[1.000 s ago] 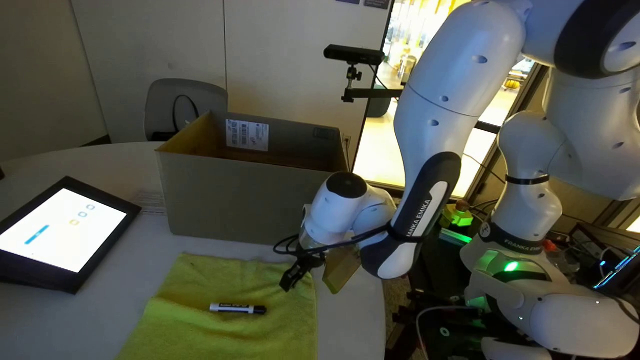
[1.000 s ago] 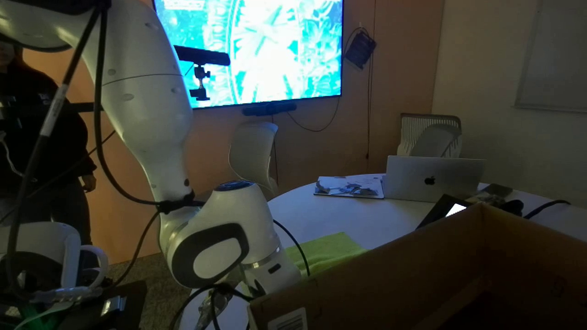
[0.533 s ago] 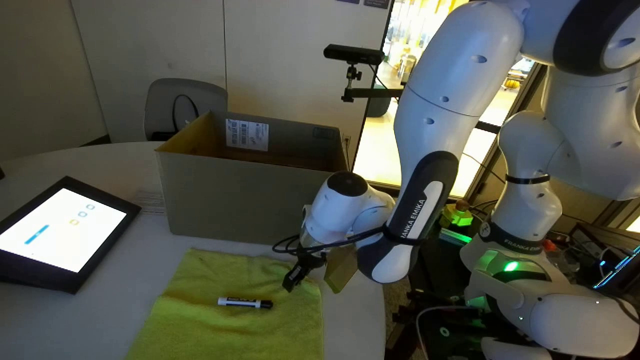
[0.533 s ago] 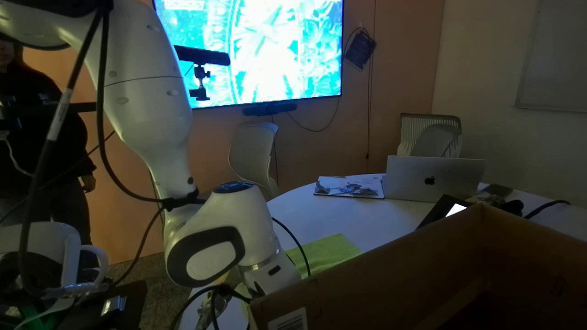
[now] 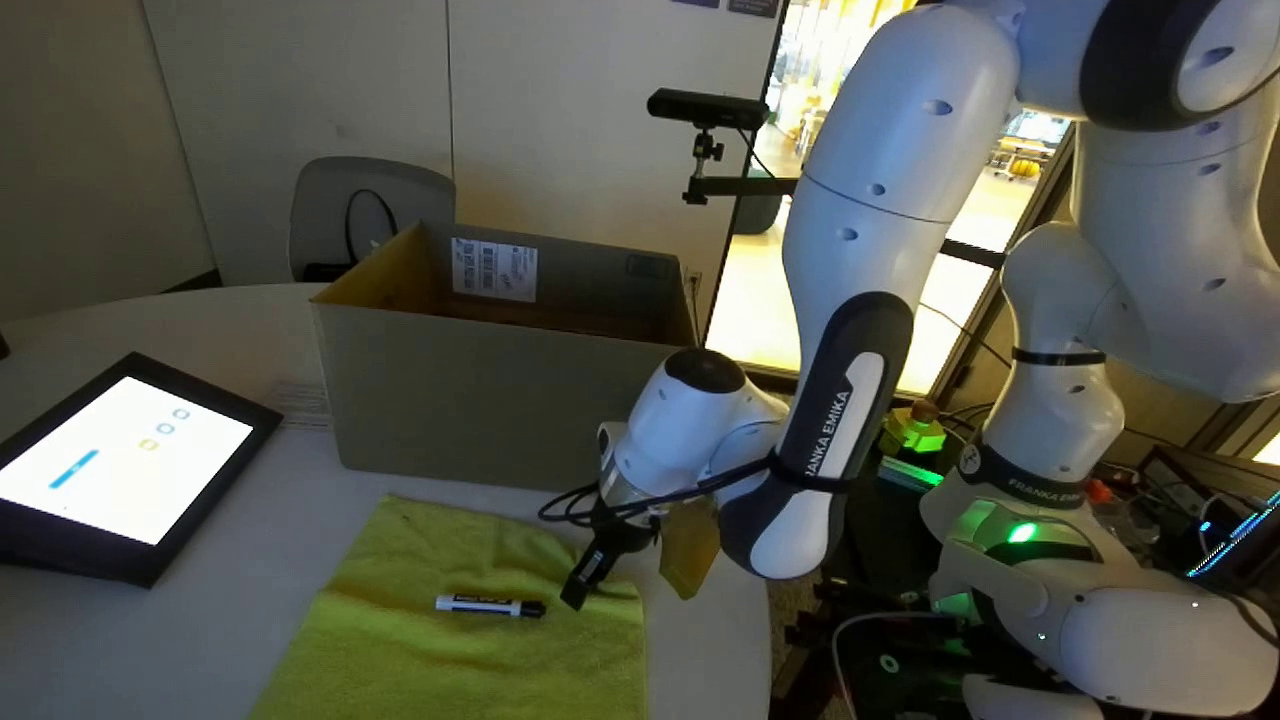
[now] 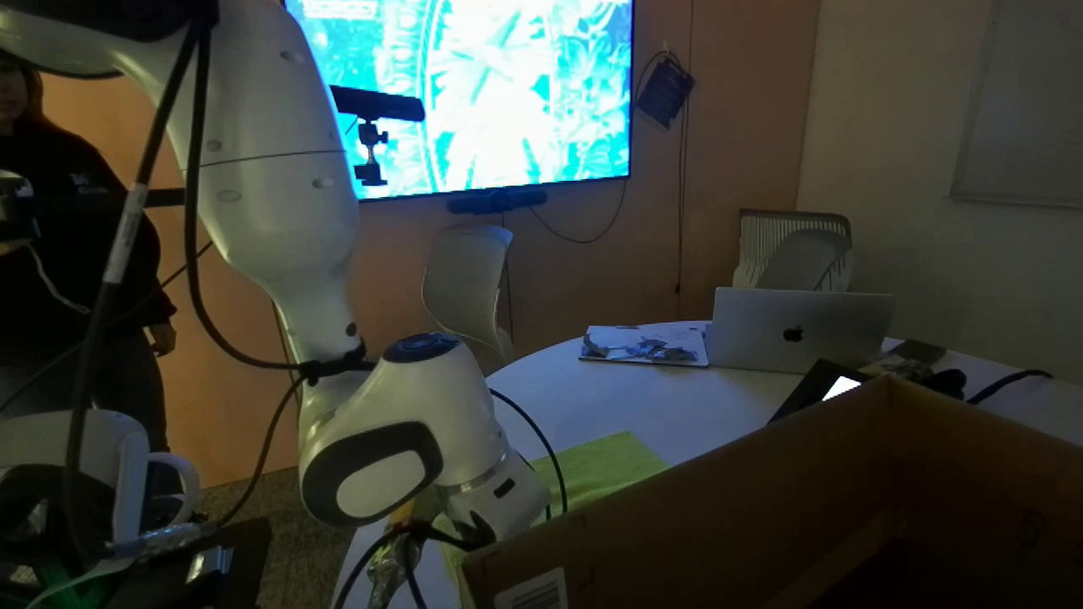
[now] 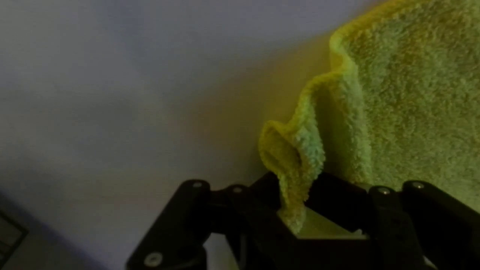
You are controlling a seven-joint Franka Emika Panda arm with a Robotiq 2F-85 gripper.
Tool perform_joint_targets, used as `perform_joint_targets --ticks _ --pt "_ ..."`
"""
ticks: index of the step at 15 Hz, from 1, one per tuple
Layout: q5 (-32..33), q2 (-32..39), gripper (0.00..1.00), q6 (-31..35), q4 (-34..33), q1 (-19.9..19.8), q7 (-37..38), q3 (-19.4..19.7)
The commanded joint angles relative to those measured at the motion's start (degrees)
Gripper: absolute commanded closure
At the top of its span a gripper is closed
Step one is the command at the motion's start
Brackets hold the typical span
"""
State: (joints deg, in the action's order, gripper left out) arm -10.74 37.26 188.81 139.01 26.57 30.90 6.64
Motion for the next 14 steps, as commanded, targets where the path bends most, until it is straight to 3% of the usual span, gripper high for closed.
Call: perform_joint_targets --ticks 1,3,9,14 --pt "-0.9 -1.1 0.92 2.5 0.3 -5.8 -6.8 -6.3" --pt "0.0 -1.4 0.91 3.4 0.2 -8.7 -9.5 -9.3" --pt "1.9 -2.6 0.91 5.1 -0.8 -11.1 -16.2 -13.5" --pt "6.5 -0.5 0.91 4.6 -5.0 -14.1 -20.2 -20.3"
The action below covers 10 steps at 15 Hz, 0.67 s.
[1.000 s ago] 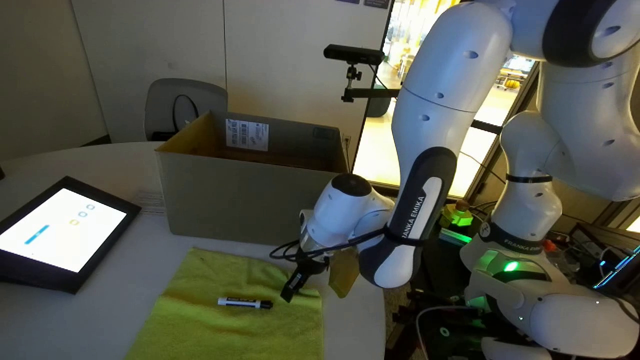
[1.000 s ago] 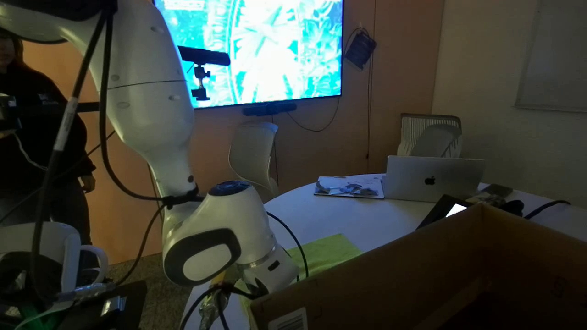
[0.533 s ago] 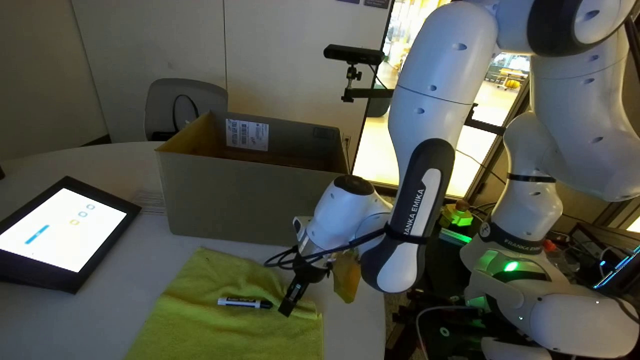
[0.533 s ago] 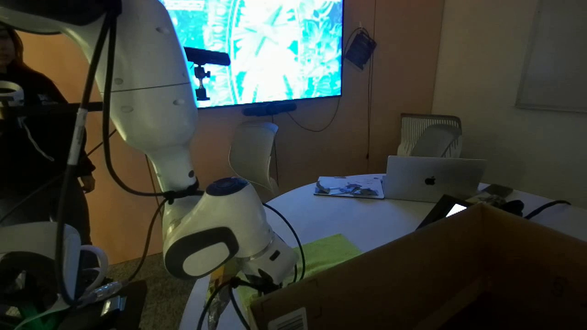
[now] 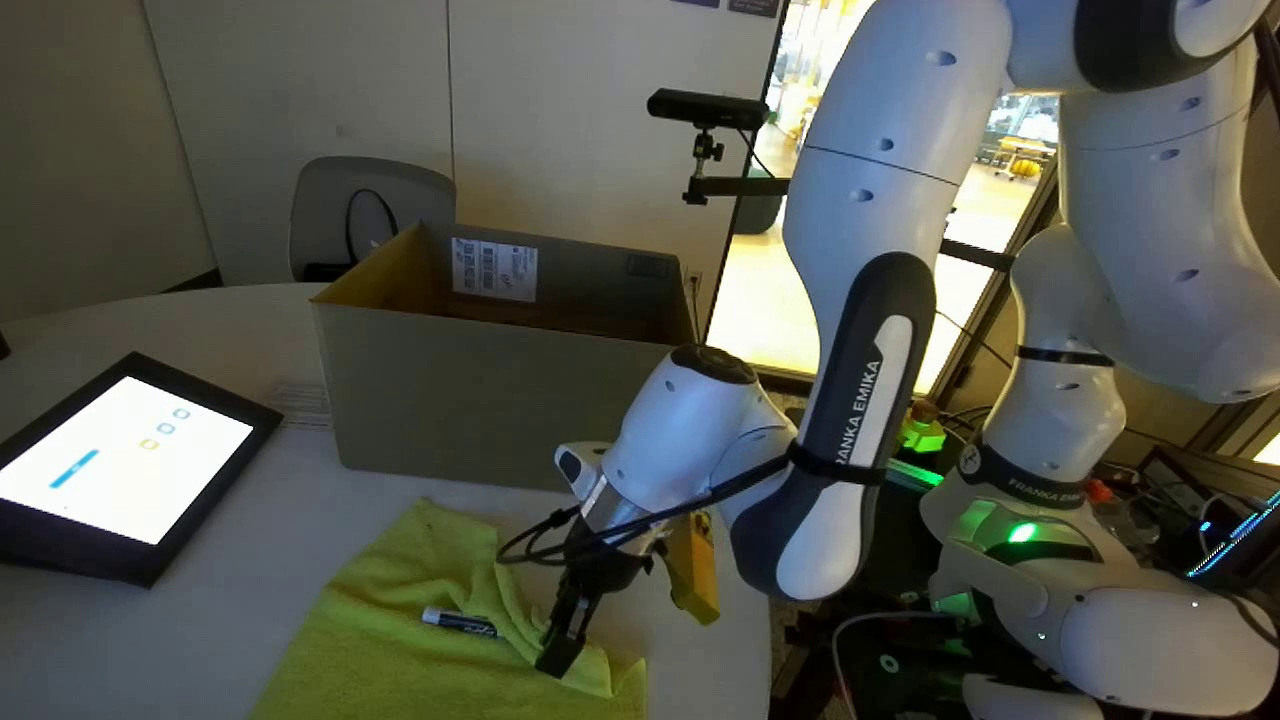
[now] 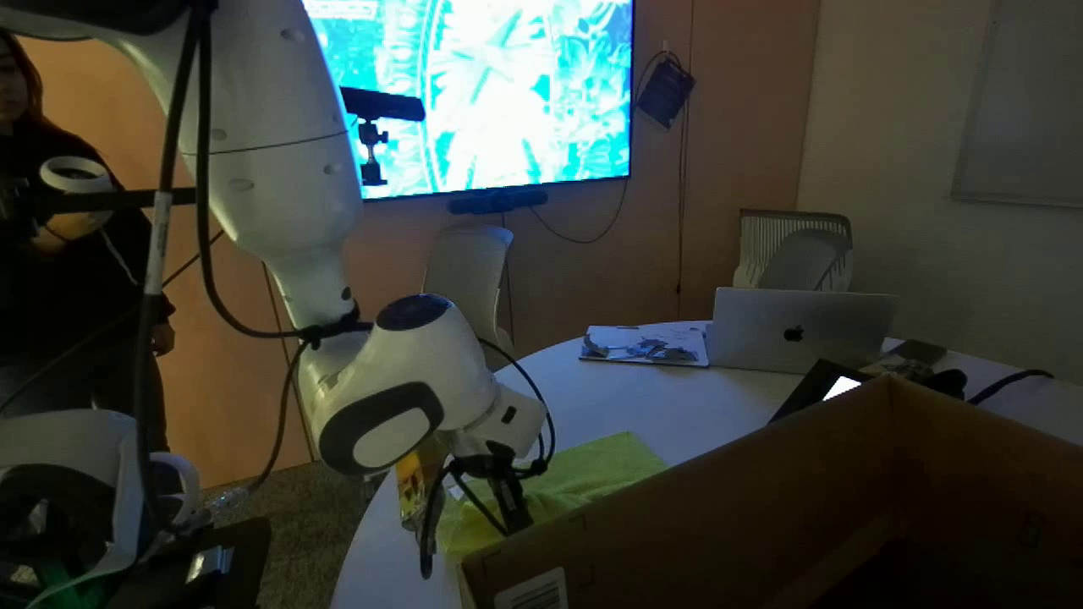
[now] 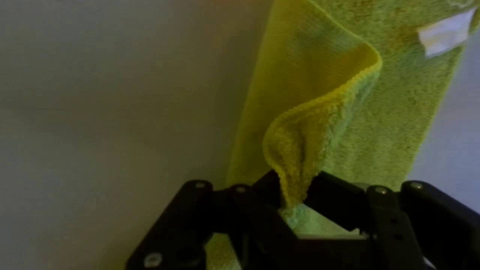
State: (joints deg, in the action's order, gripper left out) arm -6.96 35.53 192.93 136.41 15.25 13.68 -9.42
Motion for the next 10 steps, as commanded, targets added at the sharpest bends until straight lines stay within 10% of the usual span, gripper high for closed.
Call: perform_joint_targets --ticks 1,10 --pt "4.3 2.2 0.91 0.3 -3.7 -3.9 -3.7 -6.5" --pt "9.9 10.7 0.91 -14.4 -14.9 -1.7 -12.4 -12.0"
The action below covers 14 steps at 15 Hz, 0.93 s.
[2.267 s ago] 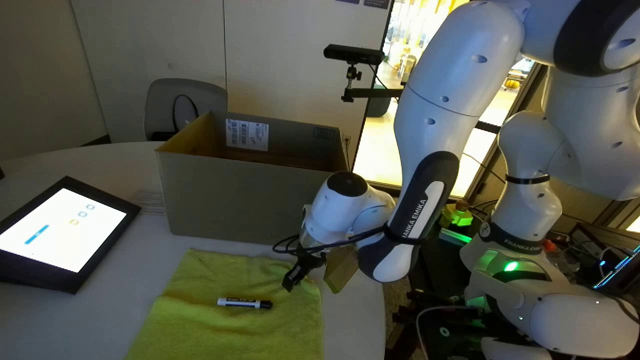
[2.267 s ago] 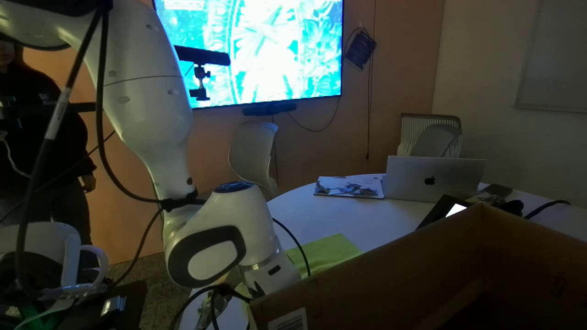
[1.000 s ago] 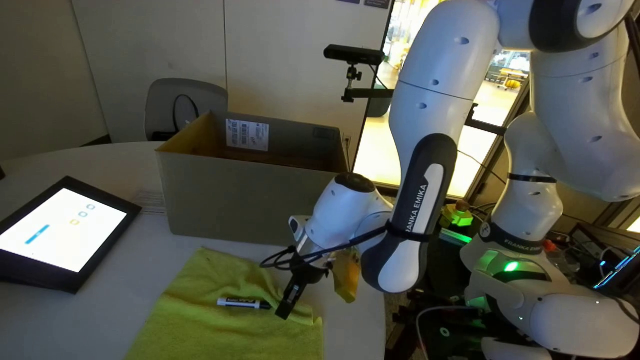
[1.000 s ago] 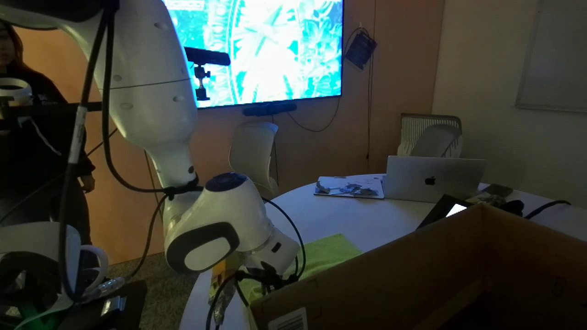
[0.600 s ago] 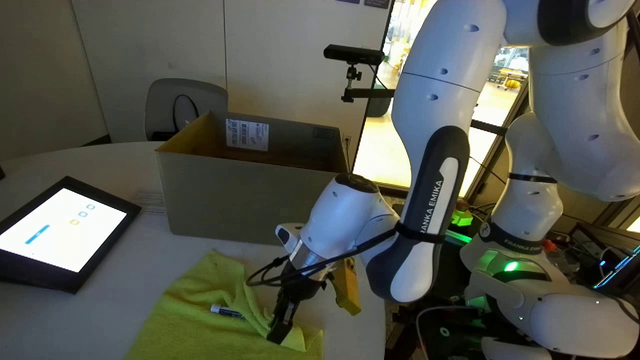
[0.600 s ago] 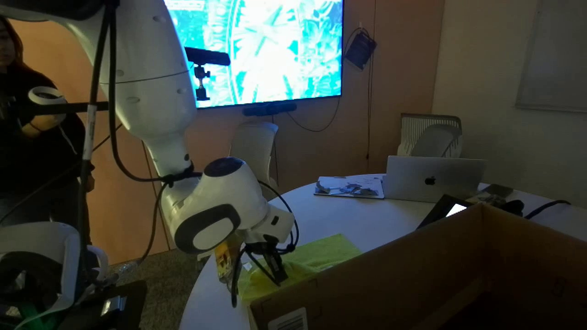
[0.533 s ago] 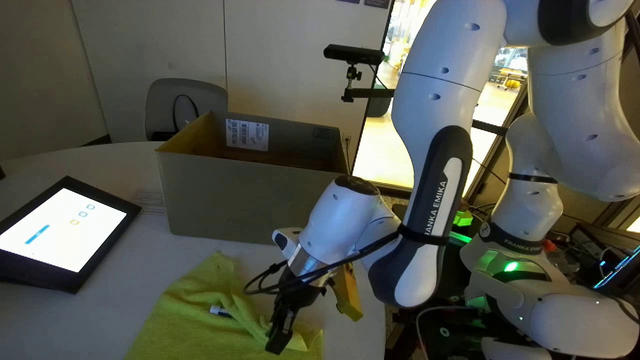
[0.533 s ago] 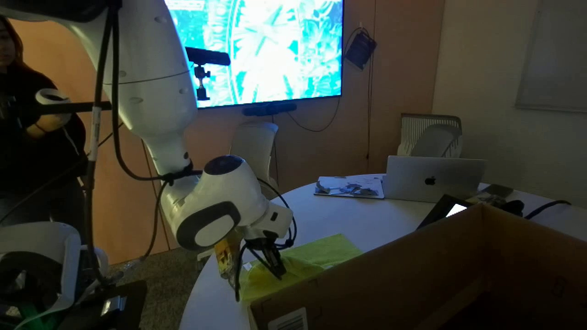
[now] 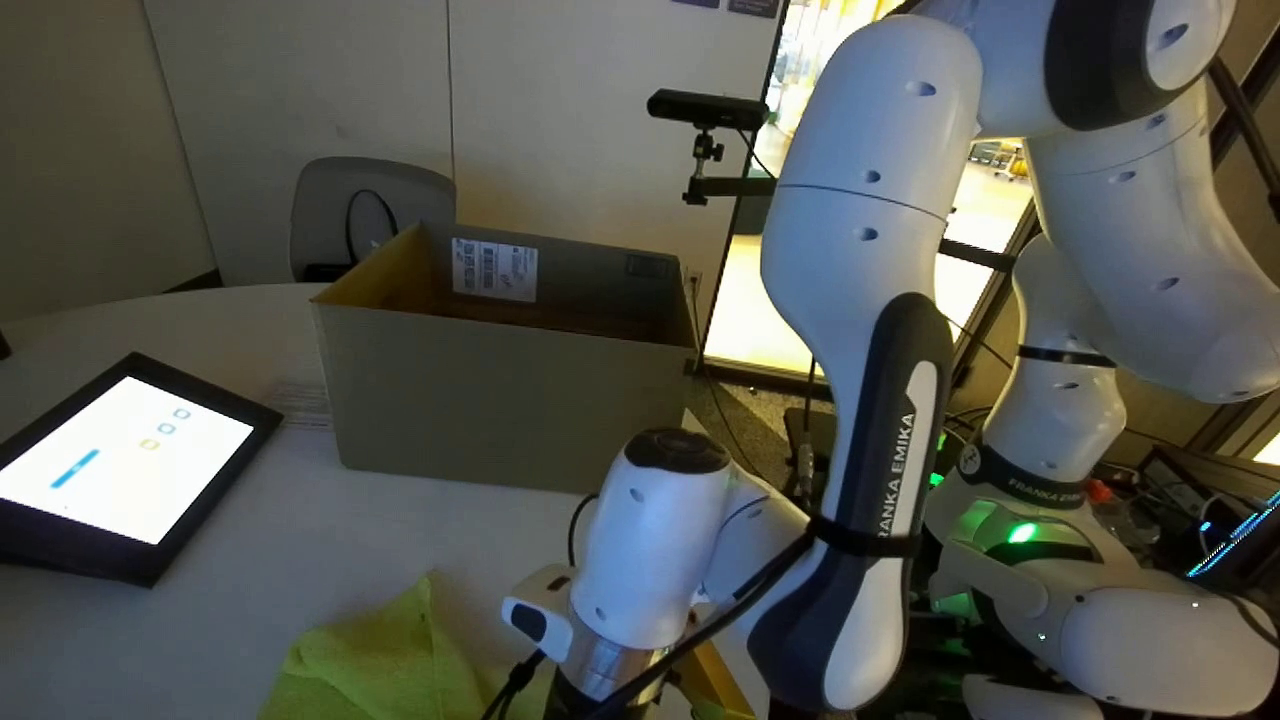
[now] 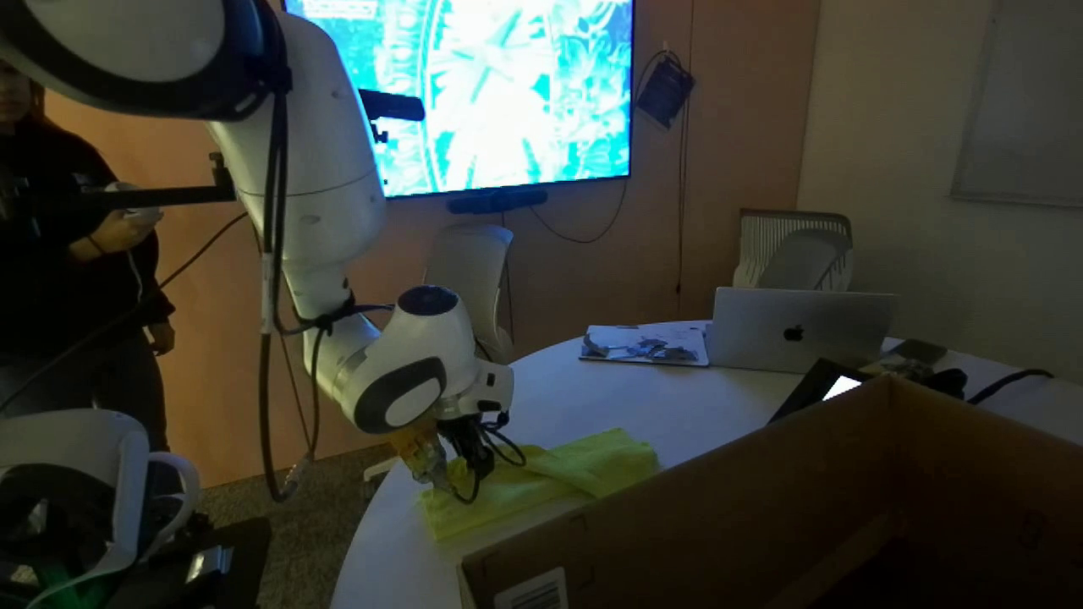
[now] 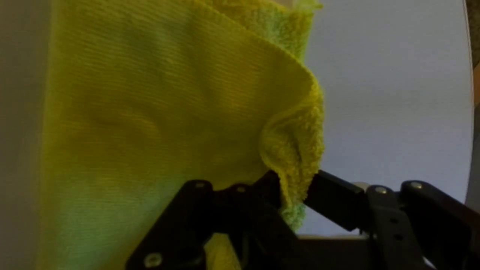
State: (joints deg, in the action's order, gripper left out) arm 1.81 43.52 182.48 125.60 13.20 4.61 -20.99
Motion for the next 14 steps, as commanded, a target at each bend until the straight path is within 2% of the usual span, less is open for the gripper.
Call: perform_joint_targets --ticks 1,5,6,7,8,14 --pt "1.0 3.3 0.91 -5.1 -4.9 0.4 -4.2 -0.4" --pt "0.8 3.8 0.91 -8.1 -6.9 1.2 -6.7 0.1" --pt "0.7 3.7 0.85 -8.6 -7.1 1.2 -7.0 0.2" --pt "0.6 3.4 0.65 -9.0 -7.1 1.4 -7.2 0.3" --pt "0.5 2.9 0.60 -9.2 -7.0 1.5 -7.3 0.5" --pt "0.3 -2.2 0.12 -5.6 -4.3 0.5 -7.7 0.2"
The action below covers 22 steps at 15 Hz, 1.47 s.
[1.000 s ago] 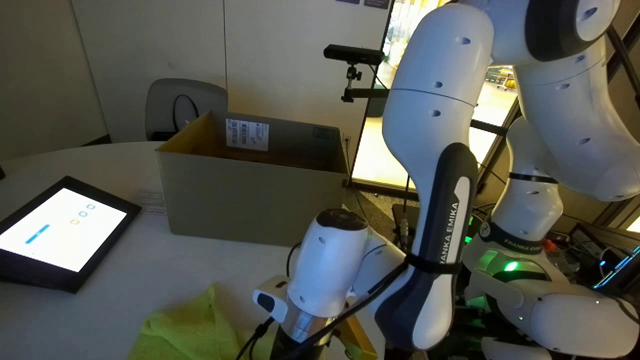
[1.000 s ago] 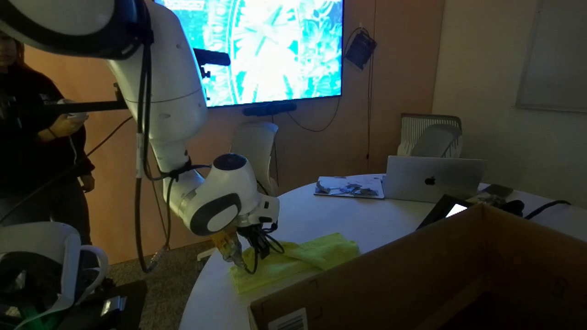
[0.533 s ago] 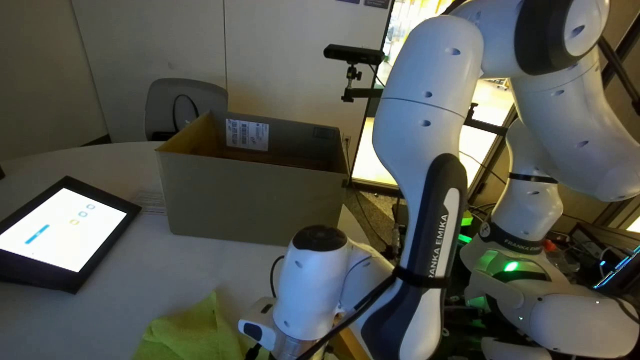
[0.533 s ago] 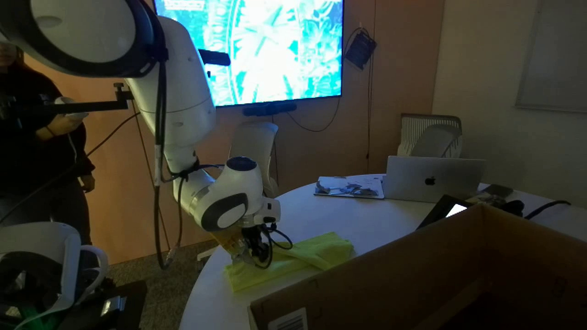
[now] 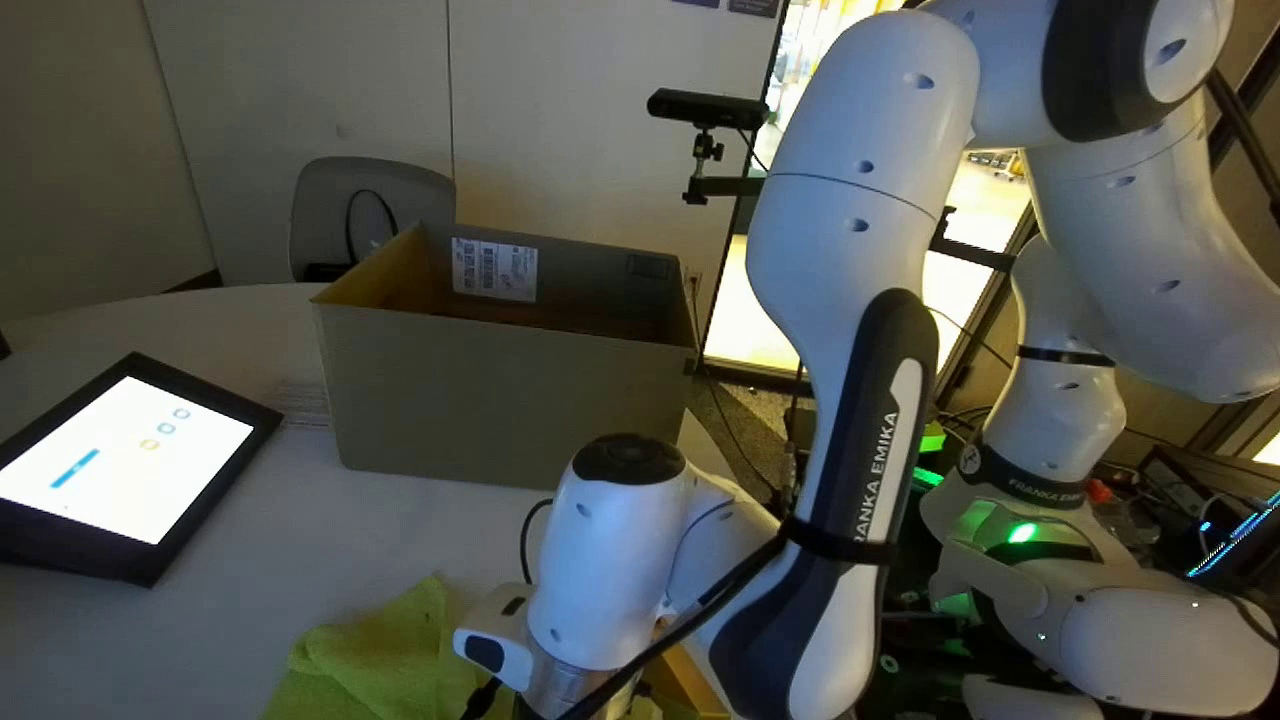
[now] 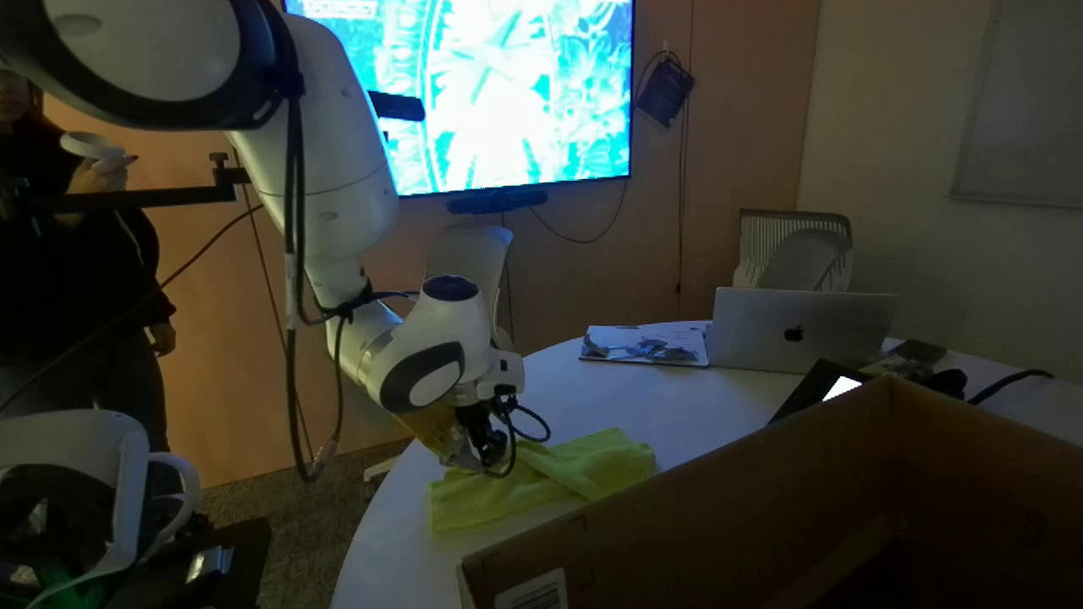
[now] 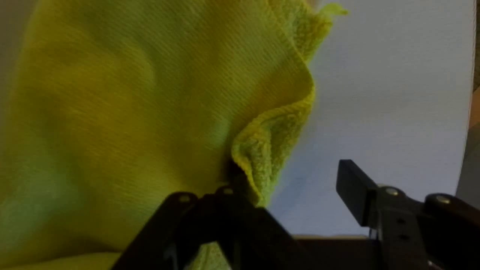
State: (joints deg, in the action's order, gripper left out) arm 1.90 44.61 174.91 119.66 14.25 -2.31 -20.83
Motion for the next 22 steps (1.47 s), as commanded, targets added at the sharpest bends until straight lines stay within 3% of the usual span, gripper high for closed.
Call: perform_joint_targets --ticks 1,4,6,10,15,18,22 --pt "0.1 -4.1 0.04 3.0 2.1 -0.9 -0.7 0.0" --pt "-0.2 -5.9 0.00 4.8 2.5 -2.3 -0.5 -0.4" --pt "-0.6 -6.6 0.00 6.3 2.3 -1.1 1.0 1.9" --pt "-3.4 -4.9 0.00 8.3 -0.9 8.7 8.4 15.6" --pt "-9.1 0.1 0.00 4.9 -5.9 20.0 19.5 30.4" --pt "-11.2 2.7 0.00 3.0 -7.8 25.3 25.2 36.1" --pt "-12.4 5.1 0.00 -0.2 -9.7 29.0 31.0 39.8"
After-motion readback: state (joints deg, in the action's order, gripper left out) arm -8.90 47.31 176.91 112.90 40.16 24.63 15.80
